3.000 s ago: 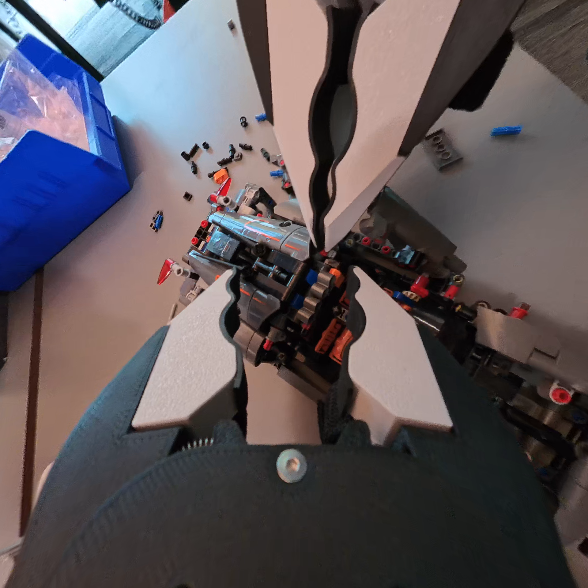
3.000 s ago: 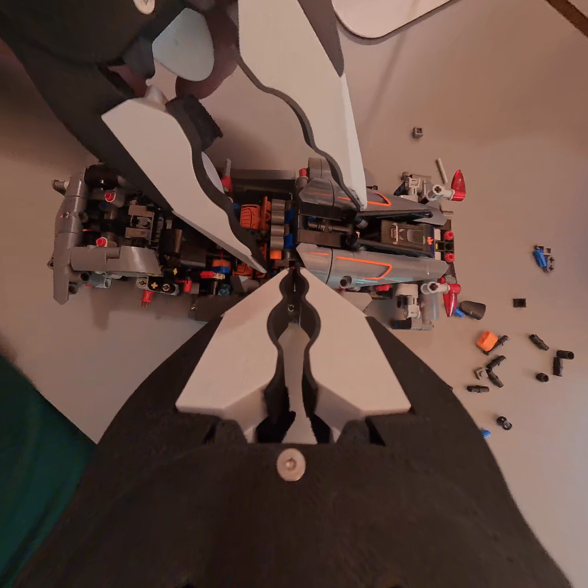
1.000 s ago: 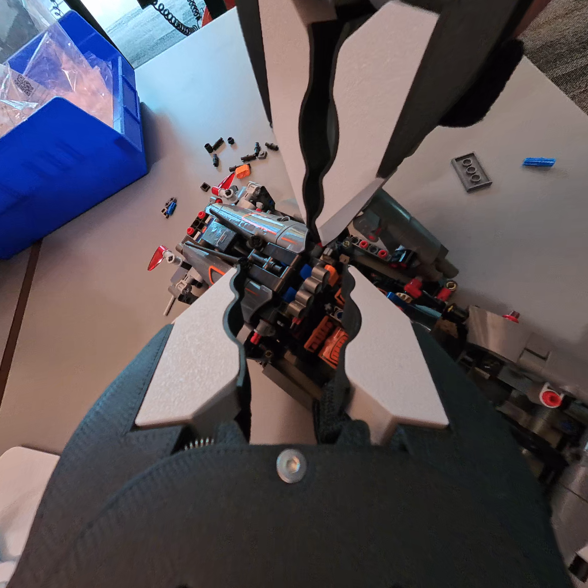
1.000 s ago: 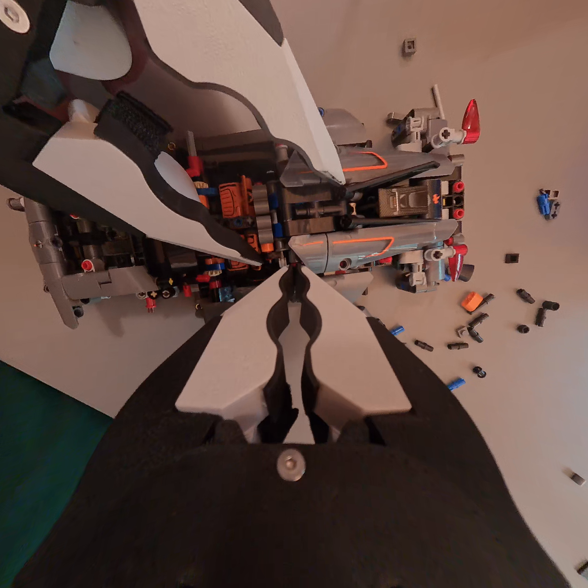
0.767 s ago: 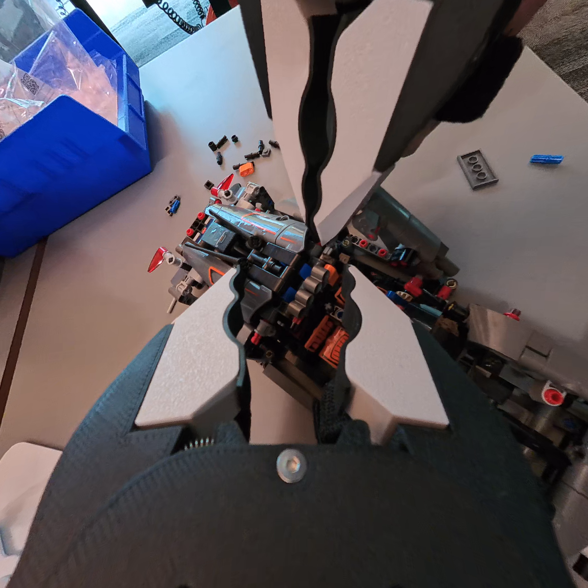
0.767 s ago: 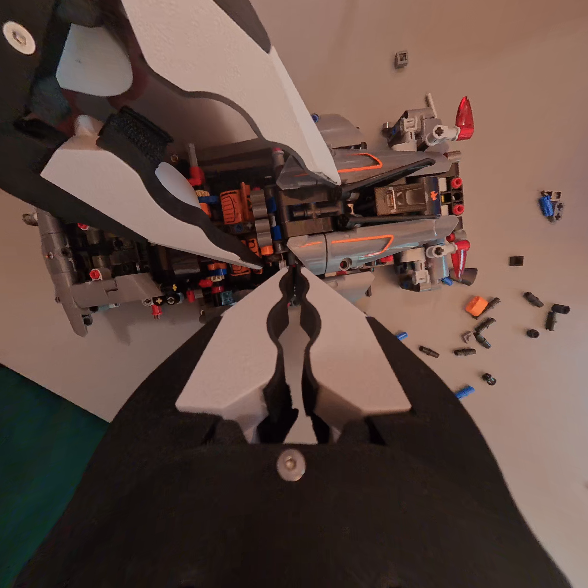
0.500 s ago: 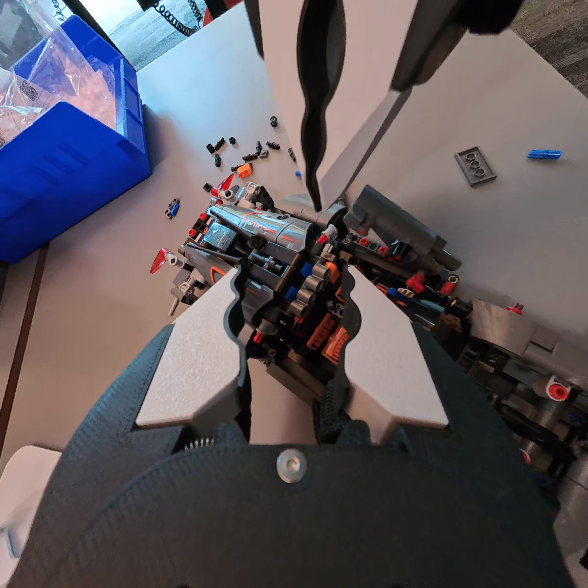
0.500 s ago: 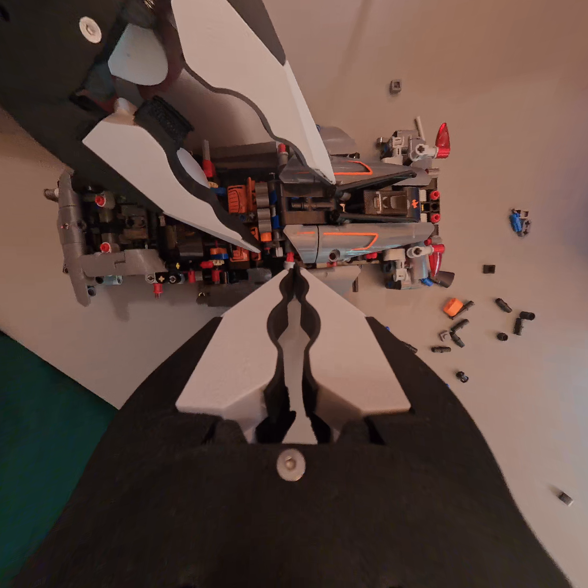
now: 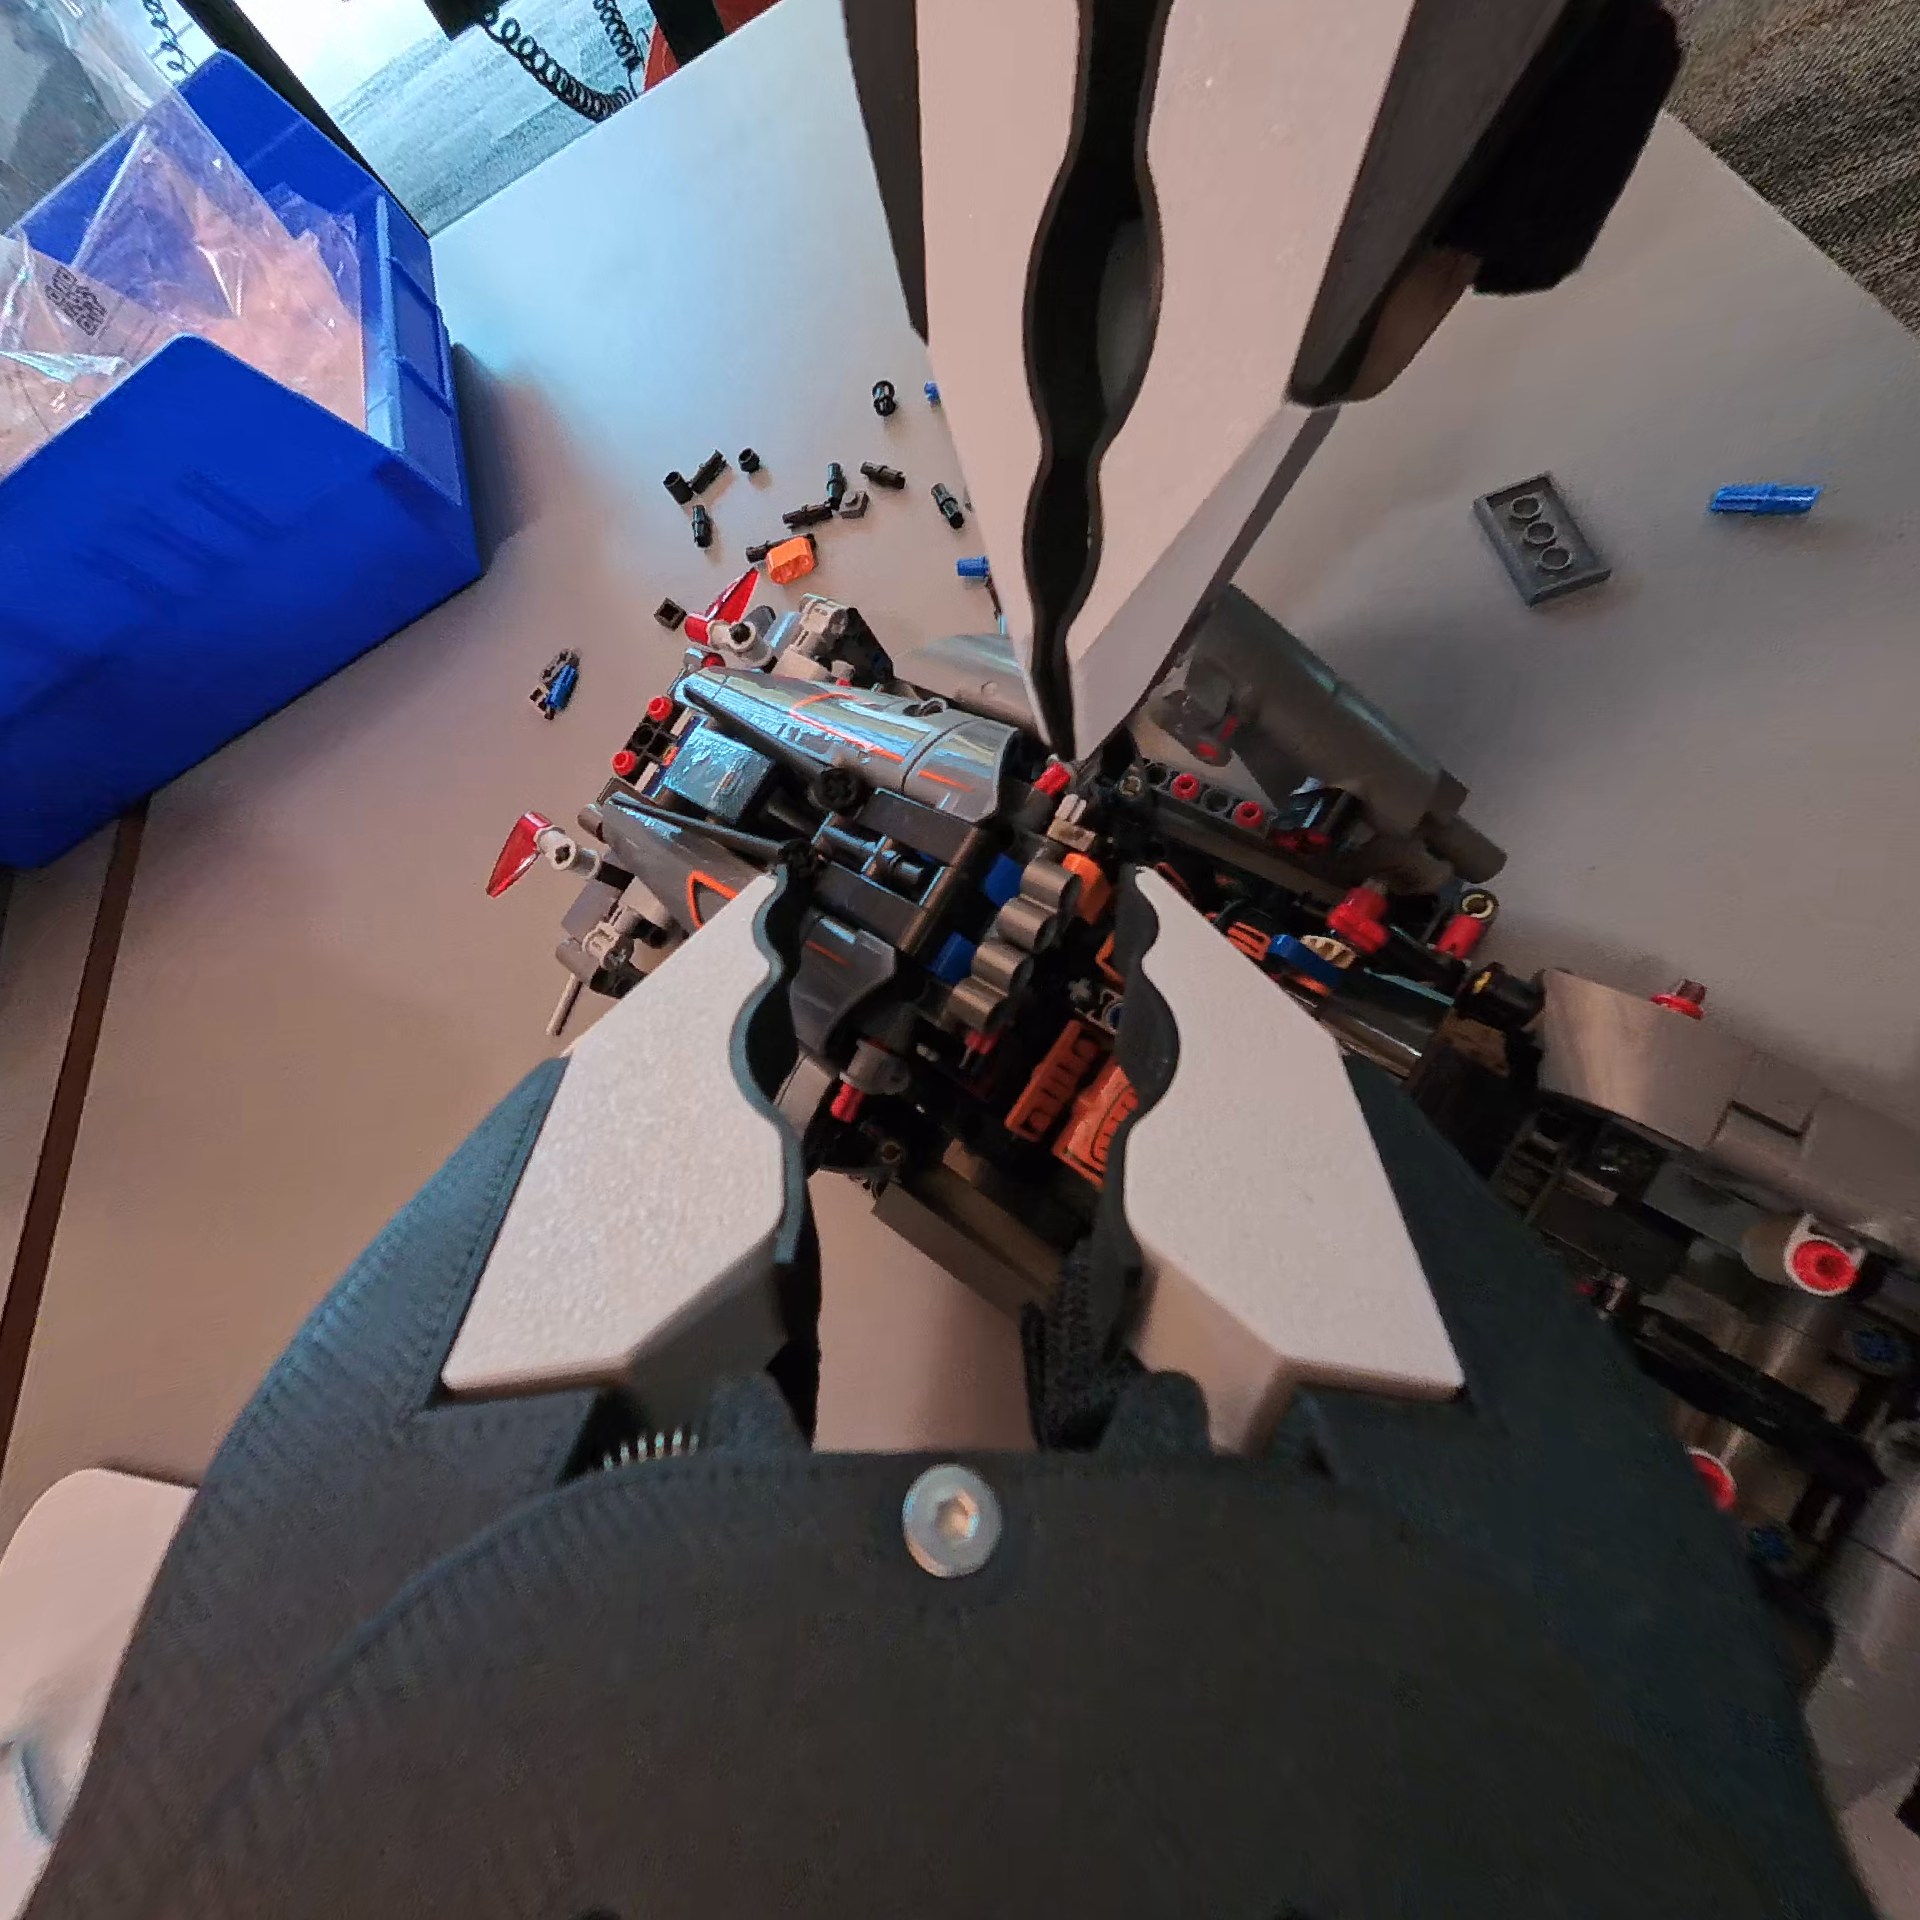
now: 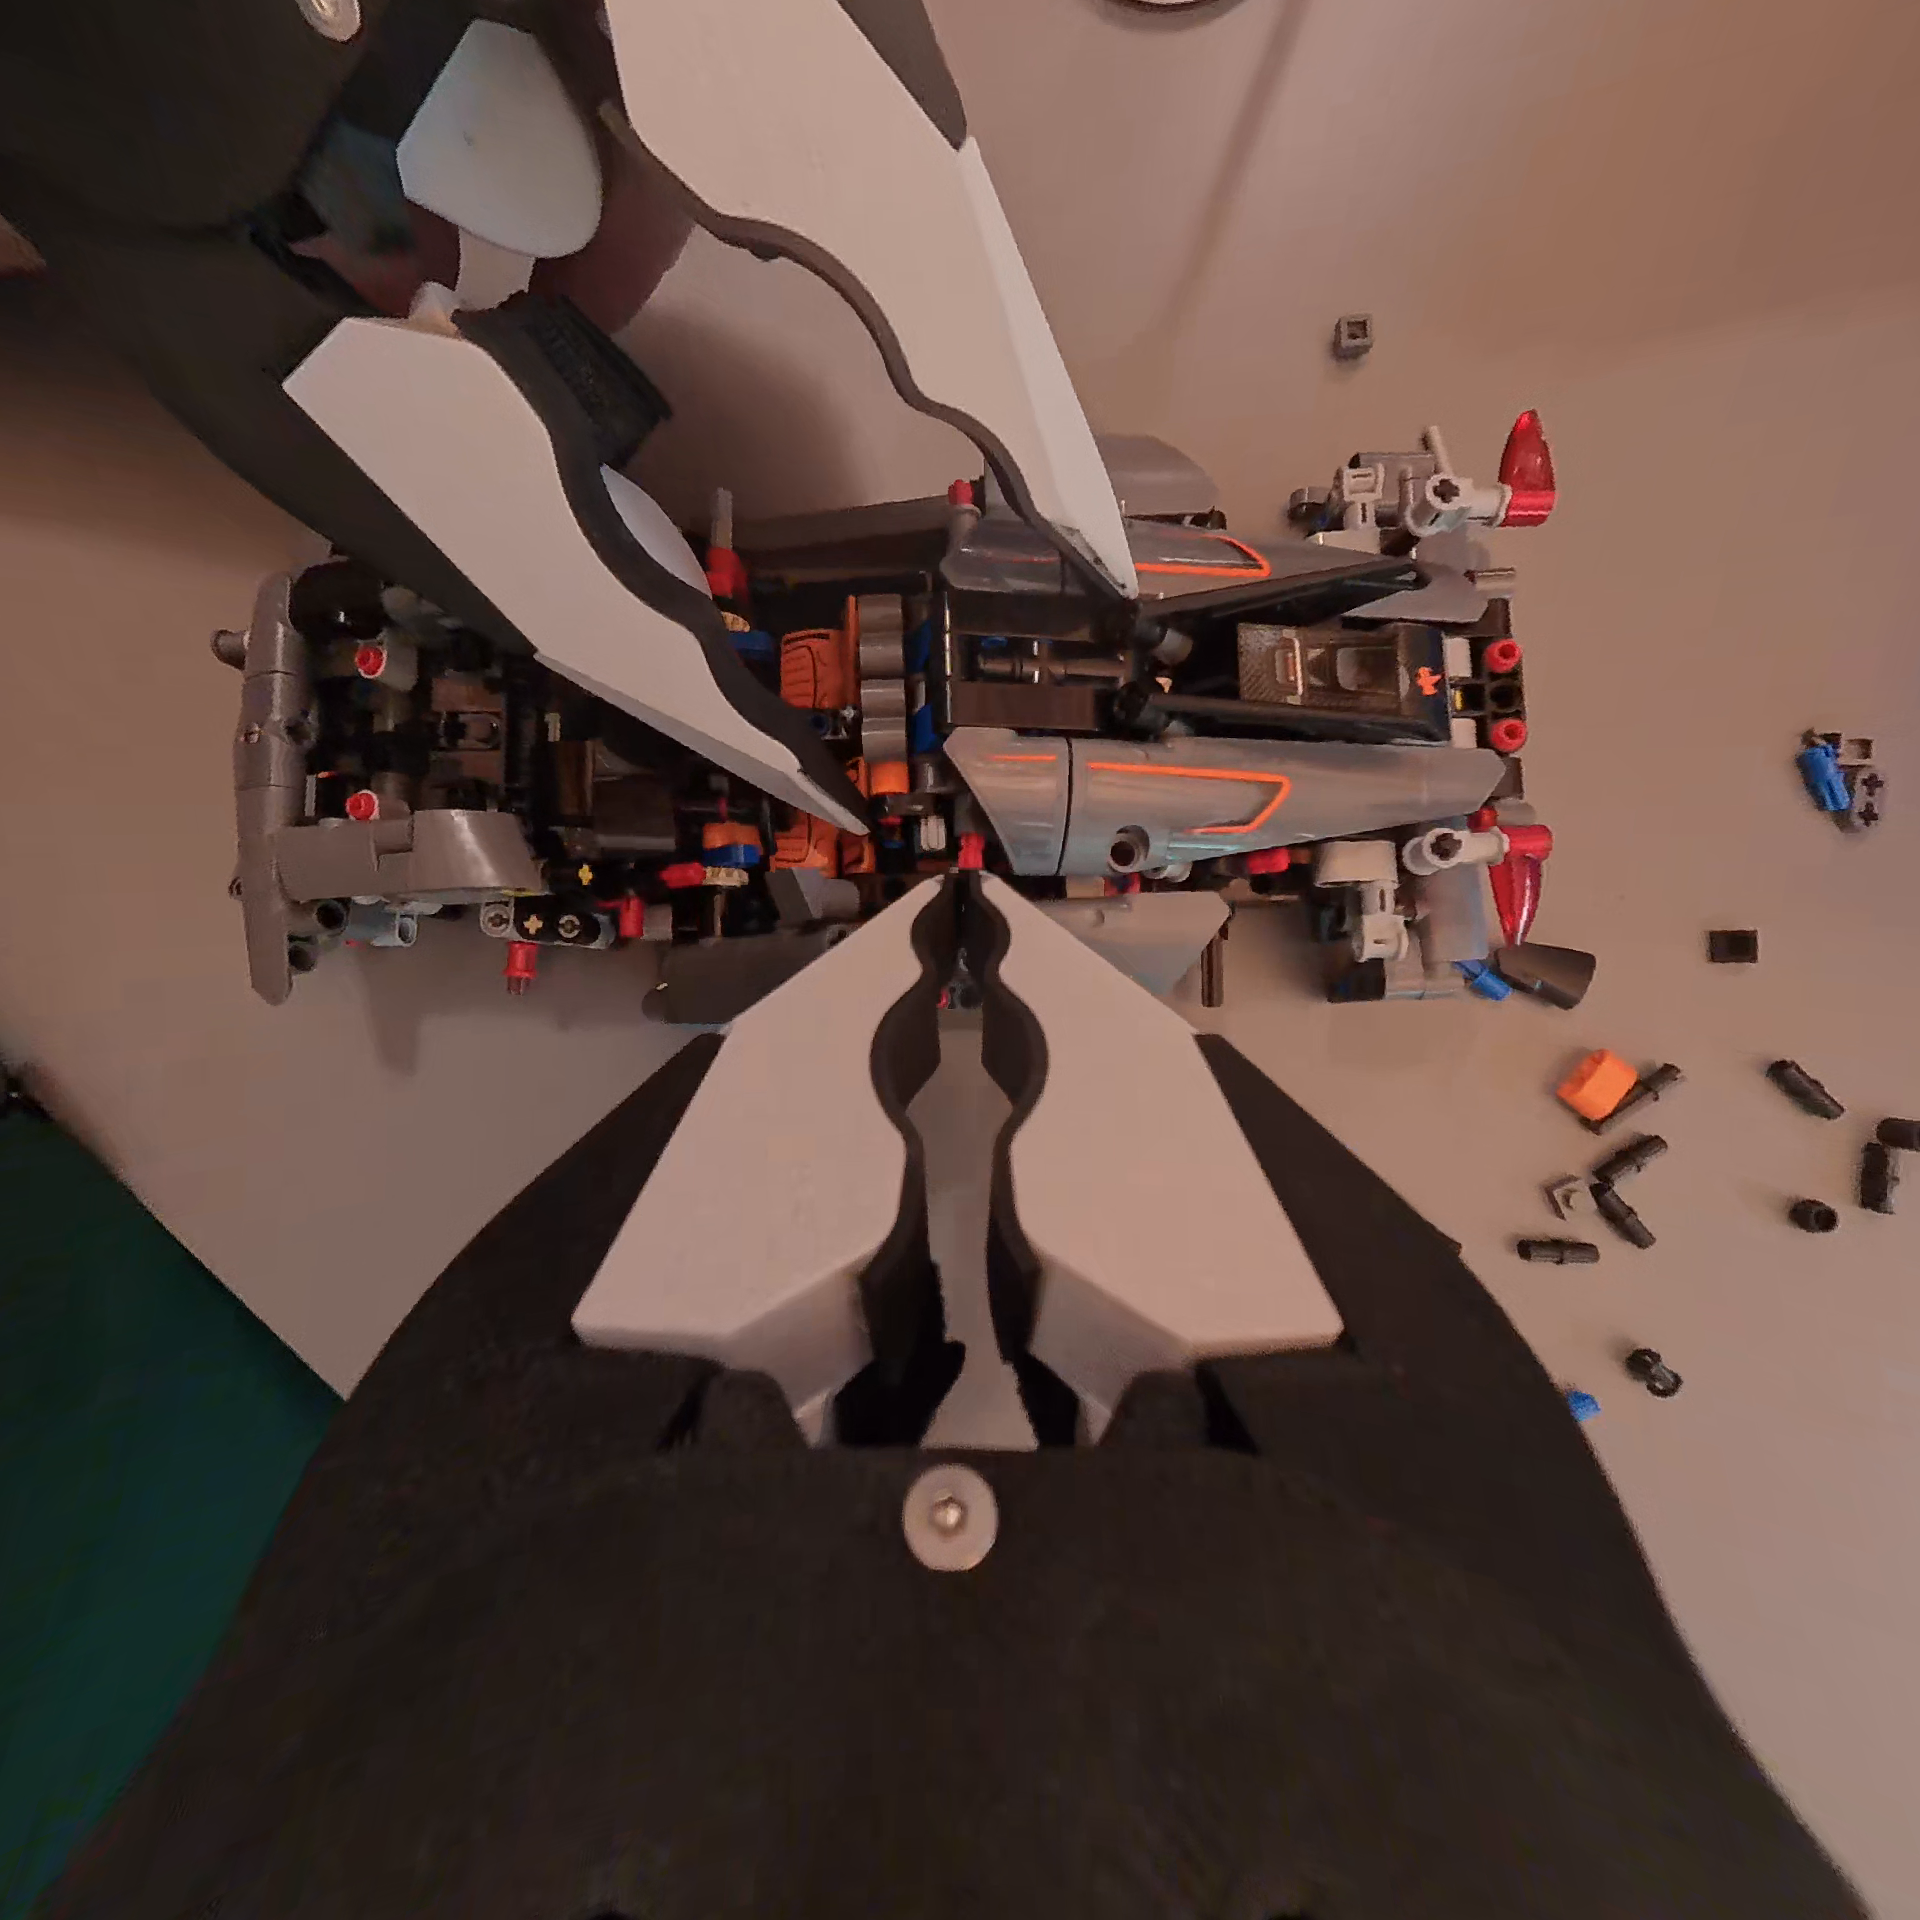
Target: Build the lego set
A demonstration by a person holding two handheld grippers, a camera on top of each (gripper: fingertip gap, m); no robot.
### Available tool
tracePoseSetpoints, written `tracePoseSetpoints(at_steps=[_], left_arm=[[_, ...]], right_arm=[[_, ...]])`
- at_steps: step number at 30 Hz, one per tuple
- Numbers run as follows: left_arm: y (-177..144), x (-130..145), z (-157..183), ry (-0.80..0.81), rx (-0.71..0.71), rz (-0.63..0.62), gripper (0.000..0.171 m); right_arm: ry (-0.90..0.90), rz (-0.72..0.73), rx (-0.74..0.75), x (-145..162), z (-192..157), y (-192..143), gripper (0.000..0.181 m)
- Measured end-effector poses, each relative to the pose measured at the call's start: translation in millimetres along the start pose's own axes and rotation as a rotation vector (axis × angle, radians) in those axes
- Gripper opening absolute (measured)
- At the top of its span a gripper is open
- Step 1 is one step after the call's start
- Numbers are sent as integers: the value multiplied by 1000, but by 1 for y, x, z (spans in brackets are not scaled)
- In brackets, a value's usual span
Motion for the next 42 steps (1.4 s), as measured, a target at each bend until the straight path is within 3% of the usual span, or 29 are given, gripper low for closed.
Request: tracePoseSetpoints(at_steps=[8, 23, 42], left_arm=[[0, 0, 0, 7, 3, 1, 59], [-1, 1, -1, 6, 0, 3, 59], [-3, 4, -6, 0, -14, 16, 60]], right_arm=[[16, -6, 19, 9, -2, -5, 0], [87, 131, 32, 8, -2, -1, 0], [18, 93, -27, -1, 3, 2, 0]])
Point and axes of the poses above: each gripper's, where its closed fingertips meet, y out along the fingers, x out of its underside, z = x × y across the jaws, the point moved 4 cm from there along -y, back along the fingers, and after that the axes turned 11 degrees about -y, right-handed, at the moved point
